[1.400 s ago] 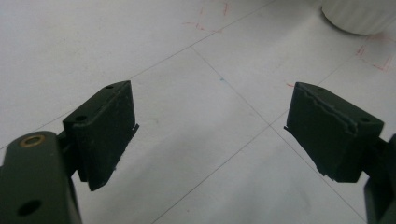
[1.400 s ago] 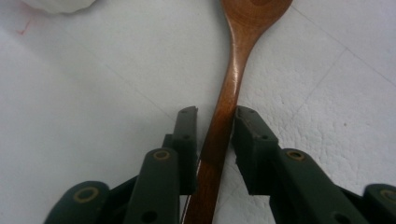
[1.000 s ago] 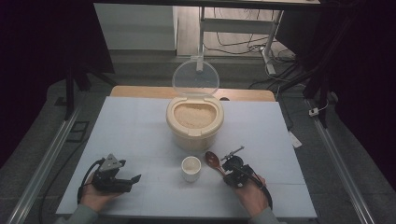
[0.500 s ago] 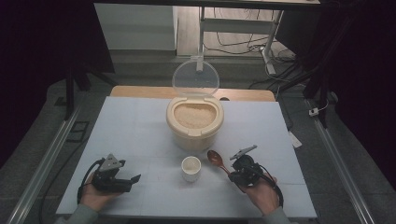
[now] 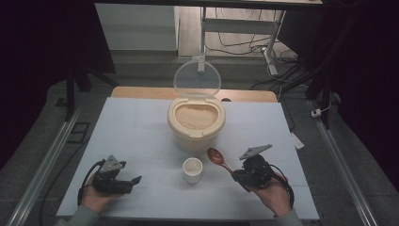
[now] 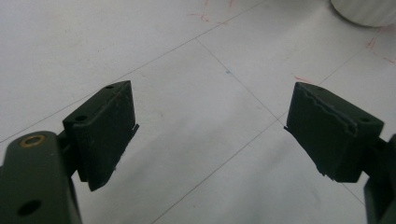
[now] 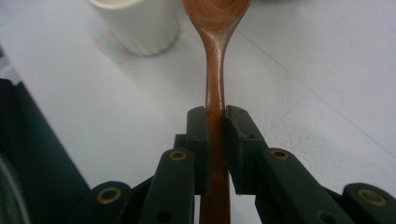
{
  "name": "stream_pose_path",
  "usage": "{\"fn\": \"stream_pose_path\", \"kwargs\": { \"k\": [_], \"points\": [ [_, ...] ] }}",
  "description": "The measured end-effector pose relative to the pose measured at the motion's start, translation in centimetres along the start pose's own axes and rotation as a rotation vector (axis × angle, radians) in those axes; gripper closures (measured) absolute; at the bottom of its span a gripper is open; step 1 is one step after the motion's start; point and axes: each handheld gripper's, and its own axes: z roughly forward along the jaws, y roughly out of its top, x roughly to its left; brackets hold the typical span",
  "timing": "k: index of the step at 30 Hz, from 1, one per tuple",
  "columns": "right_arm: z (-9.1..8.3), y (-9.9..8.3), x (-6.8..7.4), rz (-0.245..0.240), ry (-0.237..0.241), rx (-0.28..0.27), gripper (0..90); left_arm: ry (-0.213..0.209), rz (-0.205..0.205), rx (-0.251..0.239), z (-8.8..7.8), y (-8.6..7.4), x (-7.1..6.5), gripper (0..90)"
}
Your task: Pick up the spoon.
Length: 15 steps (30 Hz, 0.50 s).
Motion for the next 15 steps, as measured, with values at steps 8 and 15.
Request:
{"fn": "stream_pose_path", "kwargs": {
  "k": [8,15],
  "points": [
    [-0.6,0.4,0.5,-0.034,0.052,-0.044,79.5,0.001,-0.001,0.000,0.0,0.0,0.0,15.5],
    [-1.1,0.9,1.0,-0.085,0.087,-0.083,79.5,0.002,-0.002,0.000,0.1,0.0,0.0,15.6]
  ]
}}
